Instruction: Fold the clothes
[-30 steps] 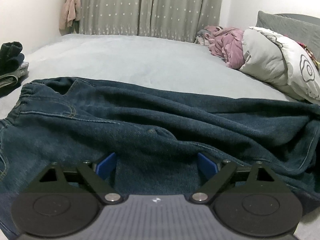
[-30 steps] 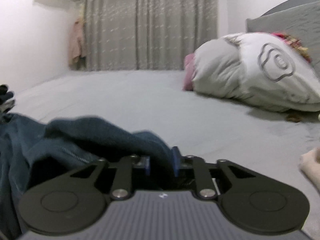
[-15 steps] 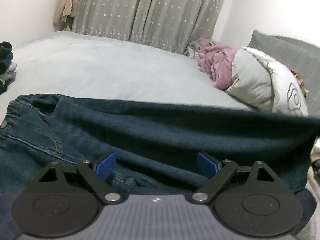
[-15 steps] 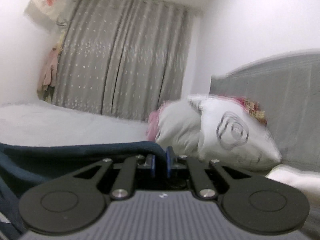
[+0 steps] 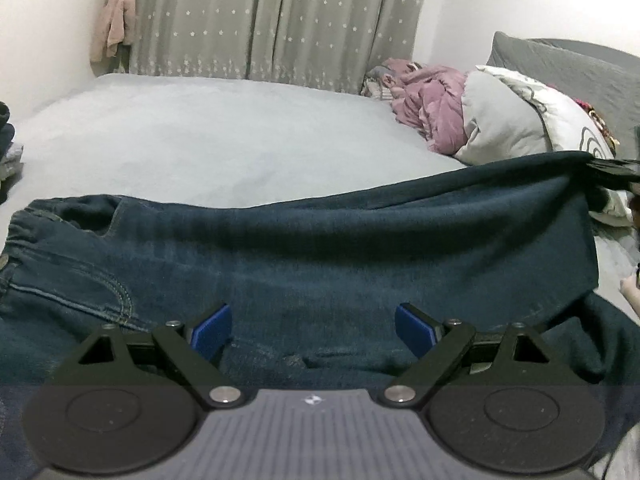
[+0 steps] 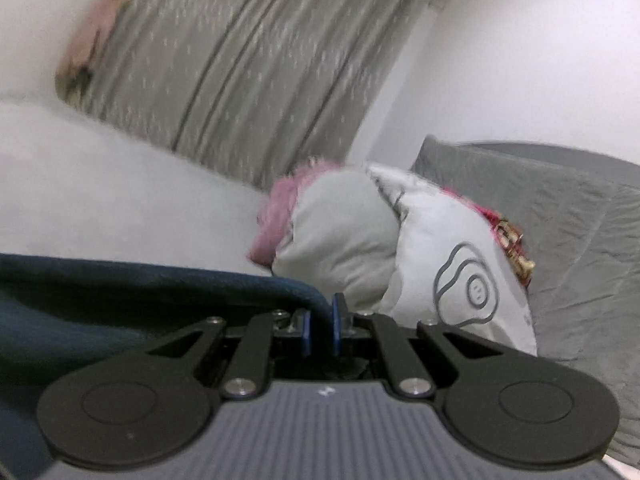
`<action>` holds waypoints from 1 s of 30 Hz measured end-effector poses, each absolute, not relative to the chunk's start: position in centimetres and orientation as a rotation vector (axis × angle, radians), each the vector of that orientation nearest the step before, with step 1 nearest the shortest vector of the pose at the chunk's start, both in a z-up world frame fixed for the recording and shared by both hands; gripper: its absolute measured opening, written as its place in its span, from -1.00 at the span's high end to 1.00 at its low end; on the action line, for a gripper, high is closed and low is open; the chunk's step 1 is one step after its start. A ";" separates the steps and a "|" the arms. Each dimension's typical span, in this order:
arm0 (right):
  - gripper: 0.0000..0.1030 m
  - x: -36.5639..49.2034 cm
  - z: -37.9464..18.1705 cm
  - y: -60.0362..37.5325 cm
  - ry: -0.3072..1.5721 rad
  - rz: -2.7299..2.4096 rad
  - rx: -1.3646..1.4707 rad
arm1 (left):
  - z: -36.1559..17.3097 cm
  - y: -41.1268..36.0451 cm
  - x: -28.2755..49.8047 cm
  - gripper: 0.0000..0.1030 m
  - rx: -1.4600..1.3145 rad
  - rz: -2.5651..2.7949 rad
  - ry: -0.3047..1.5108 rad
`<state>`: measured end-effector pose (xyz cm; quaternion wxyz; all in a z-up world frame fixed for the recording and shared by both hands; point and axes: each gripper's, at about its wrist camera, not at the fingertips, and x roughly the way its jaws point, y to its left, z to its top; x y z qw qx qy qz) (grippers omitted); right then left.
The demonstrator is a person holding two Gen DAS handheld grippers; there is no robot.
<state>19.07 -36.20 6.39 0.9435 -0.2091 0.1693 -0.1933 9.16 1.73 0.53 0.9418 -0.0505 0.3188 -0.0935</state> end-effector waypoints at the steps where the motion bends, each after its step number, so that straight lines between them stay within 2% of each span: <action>1: 0.90 20.7 5.7 -36.2 0.379 -0.399 -0.431 | 0.4 1.7 9.2 -0.74 -0.103 -0.192 0.654; 2: 0.87 22.0 5.0 -36.2 0.413 -0.388 -0.437 | 0.3 1.7 9.3 -0.74 -0.102 -0.196 0.656; 4: 0.60 24.6 3.5 -36.2 0.480 -0.368 -0.448 | 0.1 1.6 9.4 -0.74 -0.089 -0.205 0.652; 6: 0.07 25.2 3.1 -36.4 0.504 -0.355 -0.434 | 0.1 1.6 9.4 -0.74 -0.077 -0.208 0.648; 7: -0.05 25.0 3.2 -36.6 0.499 -0.351 -0.417 | 0.0 1.4 9.5 -0.74 -0.068 -0.214 0.646; 9: -0.41 24.1 3.5 -37.0 0.487 -0.346 -0.376 | -0.2 1.2 9.6 -0.74 -0.059 -0.225 0.650; 11: -0.52 21.5 3.9 -38.6 0.500 -0.328 -0.294 | -0.5 0.7 9.5 -0.74 -0.039 -0.230 0.657; 21: -0.63 7.7 3.0 -40.0 0.615 -0.148 -0.039 | -0.1 -1.4 6.8 -0.74 0.113 -0.234 0.638; 30: -0.70 -1.0 1.5 -39.4 0.582 -0.179 -0.077 | -0.4 -2.1 3.2 -0.74 0.179 -0.285 0.627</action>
